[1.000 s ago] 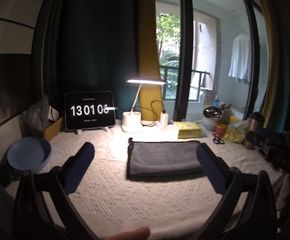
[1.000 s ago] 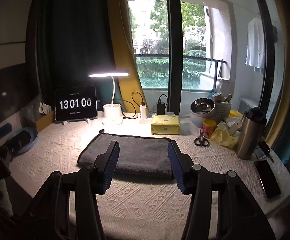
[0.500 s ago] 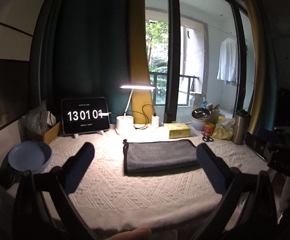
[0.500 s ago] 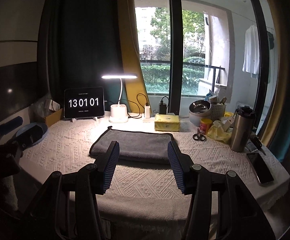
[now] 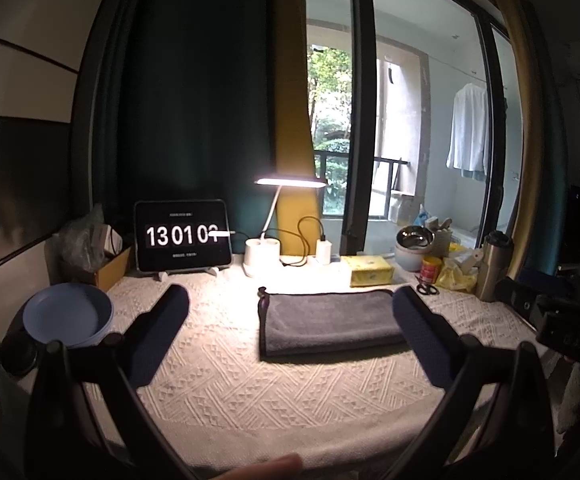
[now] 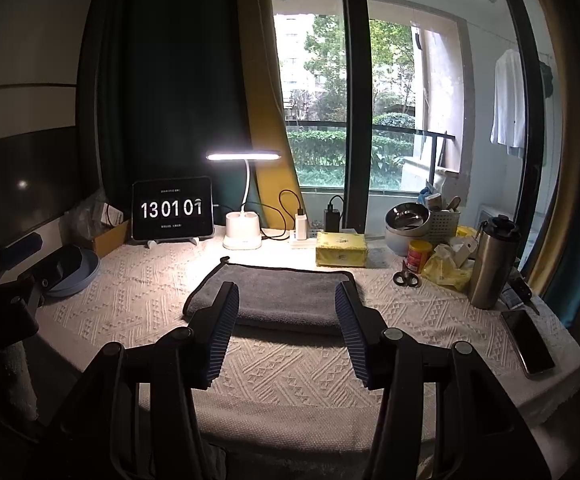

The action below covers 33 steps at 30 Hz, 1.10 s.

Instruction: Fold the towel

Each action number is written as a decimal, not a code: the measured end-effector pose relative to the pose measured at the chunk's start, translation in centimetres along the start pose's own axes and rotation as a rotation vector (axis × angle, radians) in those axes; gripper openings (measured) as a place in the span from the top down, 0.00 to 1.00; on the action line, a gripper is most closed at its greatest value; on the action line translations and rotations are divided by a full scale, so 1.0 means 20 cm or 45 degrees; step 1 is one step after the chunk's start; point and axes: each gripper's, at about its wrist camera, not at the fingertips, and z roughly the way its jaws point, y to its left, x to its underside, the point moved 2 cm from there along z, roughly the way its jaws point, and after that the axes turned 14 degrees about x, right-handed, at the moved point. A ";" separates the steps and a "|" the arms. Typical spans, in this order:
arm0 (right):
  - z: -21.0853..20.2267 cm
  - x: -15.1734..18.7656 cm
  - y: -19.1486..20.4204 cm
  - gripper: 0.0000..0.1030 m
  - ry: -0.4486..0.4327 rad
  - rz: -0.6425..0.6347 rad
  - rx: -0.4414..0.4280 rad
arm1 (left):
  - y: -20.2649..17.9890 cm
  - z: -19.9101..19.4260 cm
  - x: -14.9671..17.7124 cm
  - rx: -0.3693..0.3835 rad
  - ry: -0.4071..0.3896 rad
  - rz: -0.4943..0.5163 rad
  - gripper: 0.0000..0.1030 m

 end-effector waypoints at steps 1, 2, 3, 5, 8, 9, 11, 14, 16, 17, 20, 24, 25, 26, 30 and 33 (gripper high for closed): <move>0.00 0.00 0.00 0.48 0.001 0.000 -0.001 | 0.00 0.00 0.00 0.000 0.001 0.000 0.00; 0.00 0.00 0.00 0.48 0.002 0.000 -0.002 | 0.00 0.00 0.00 0.000 0.001 -0.001 0.00; 0.01 0.00 0.00 0.48 0.002 0.000 -0.003 | 0.00 0.00 0.00 0.000 -0.001 0.000 0.00; 0.01 -0.01 0.00 0.48 0.004 -0.001 -0.005 | 0.01 0.01 -0.01 -0.002 -0.002 -0.001 0.00; 0.03 -0.01 0.01 0.48 0.007 0.001 -0.007 | 0.01 0.02 -0.01 -0.005 0.000 -0.001 0.00; 0.03 -0.01 0.01 0.48 0.008 0.001 -0.007 | 0.02 0.02 -0.01 -0.006 0.000 -0.001 0.00; 0.03 -0.02 0.01 0.48 0.010 0.002 -0.007 | 0.02 0.03 -0.01 -0.006 0.003 -0.002 0.00; 0.04 -0.02 0.02 0.48 0.014 0.001 -0.008 | 0.03 0.04 -0.01 -0.009 0.003 -0.003 0.00; 0.05 -0.02 0.02 0.48 0.018 0.001 -0.010 | 0.03 0.04 -0.01 -0.009 0.006 -0.003 0.00; 0.05 -0.02 0.02 0.48 0.019 0.002 -0.010 | 0.03 0.04 -0.01 -0.010 0.006 -0.003 0.00; 0.05 -0.02 0.02 0.48 0.018 0.003 -0.010 | 0.03 0.04 -0.01 -0.012 0.006 -0.001 0.00; 0.06 -0.01 0.02 0.48 0.020 0.006 -0.012 | 0.03 0.04 -0.01 -0.012 0.008 -0.001 0.00; 0.06 -0.01 0.02 0.48 0.022 0.006 -0.012 | 0.03 0.04 -0.01 -0.013 0.008 -0.001 0.00; 0.06 -0.01 0.02 0.48 0.022 0.006 -0.012 | 0.03 0.04 -0.01 -0.013 0.010 -0.001 0.00; 0.07 0.01 0.02 0.48 0.030 0.012 -0.015 | 0.03 0.04 -0.01 -0.015 0.011 0.001 0.00; 0.07 0.01 0.02 0.48 0.029 0.014 -0.017 | 0.03 0.05 -0.01 -0.015 0.012 0.000 0.00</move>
